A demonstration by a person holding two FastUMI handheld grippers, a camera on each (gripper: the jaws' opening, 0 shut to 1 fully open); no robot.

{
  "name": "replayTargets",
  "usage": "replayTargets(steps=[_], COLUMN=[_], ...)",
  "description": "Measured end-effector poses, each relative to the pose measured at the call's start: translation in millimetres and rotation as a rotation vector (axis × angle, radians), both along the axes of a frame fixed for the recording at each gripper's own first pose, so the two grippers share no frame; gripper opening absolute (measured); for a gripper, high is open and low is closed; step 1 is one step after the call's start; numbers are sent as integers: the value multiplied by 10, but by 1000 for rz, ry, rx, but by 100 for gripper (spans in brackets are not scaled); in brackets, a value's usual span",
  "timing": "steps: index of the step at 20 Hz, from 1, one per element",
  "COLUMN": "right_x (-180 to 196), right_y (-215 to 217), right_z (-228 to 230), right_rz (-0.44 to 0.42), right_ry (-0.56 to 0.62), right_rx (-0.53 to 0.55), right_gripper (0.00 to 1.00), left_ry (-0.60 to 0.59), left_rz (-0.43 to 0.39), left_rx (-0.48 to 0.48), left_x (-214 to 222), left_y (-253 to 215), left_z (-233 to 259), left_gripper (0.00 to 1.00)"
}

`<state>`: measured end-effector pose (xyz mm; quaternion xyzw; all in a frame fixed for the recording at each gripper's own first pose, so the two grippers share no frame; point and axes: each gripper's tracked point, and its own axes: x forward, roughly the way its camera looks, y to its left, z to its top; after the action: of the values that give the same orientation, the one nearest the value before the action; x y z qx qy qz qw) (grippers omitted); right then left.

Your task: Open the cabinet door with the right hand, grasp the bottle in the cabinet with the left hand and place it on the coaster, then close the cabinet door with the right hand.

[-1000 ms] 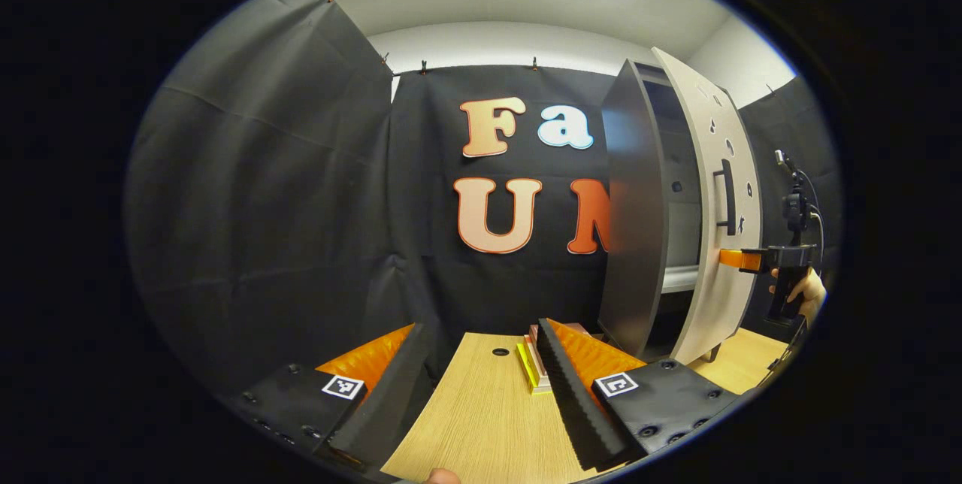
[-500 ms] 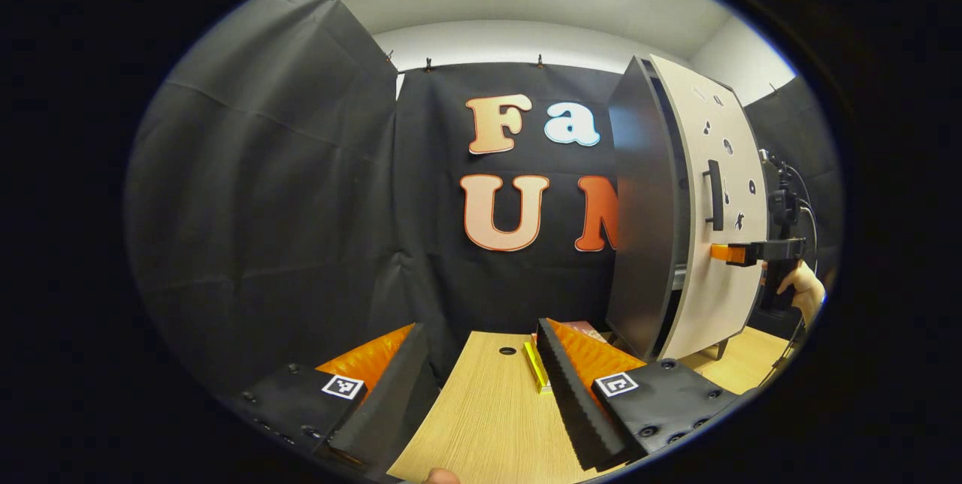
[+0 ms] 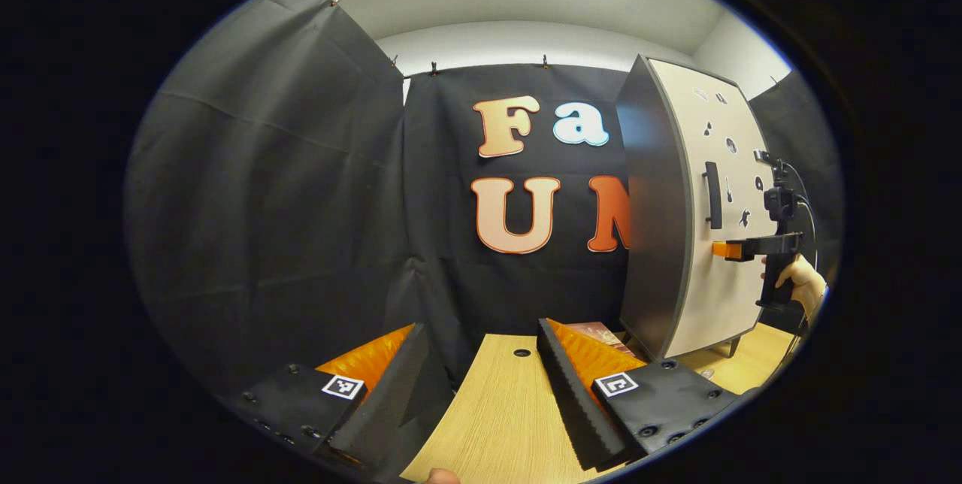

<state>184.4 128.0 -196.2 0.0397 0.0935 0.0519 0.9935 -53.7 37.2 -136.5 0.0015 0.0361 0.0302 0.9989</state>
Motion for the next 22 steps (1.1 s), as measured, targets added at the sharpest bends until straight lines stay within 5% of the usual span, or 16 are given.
replayTargets(steps=[6,13,22], right_x=[-302,-1142,-2077], right_y=[-418,-1136,-1942], right_z=[507,1403,1984], right_rz=[-11,-19,-35], right_ry=[-13,-122,-173], right_rx=[-34,-84,-36], right_gripper=[93,93,93], left_ry=[-48,-47,-124], left_rz=[19,10,-22], left_rx=[48,65,-17], left_x=[217,423,232], left_y=[-5,-263,-584], left_z=[410,850,1694], left_gripper=[95,97,94])
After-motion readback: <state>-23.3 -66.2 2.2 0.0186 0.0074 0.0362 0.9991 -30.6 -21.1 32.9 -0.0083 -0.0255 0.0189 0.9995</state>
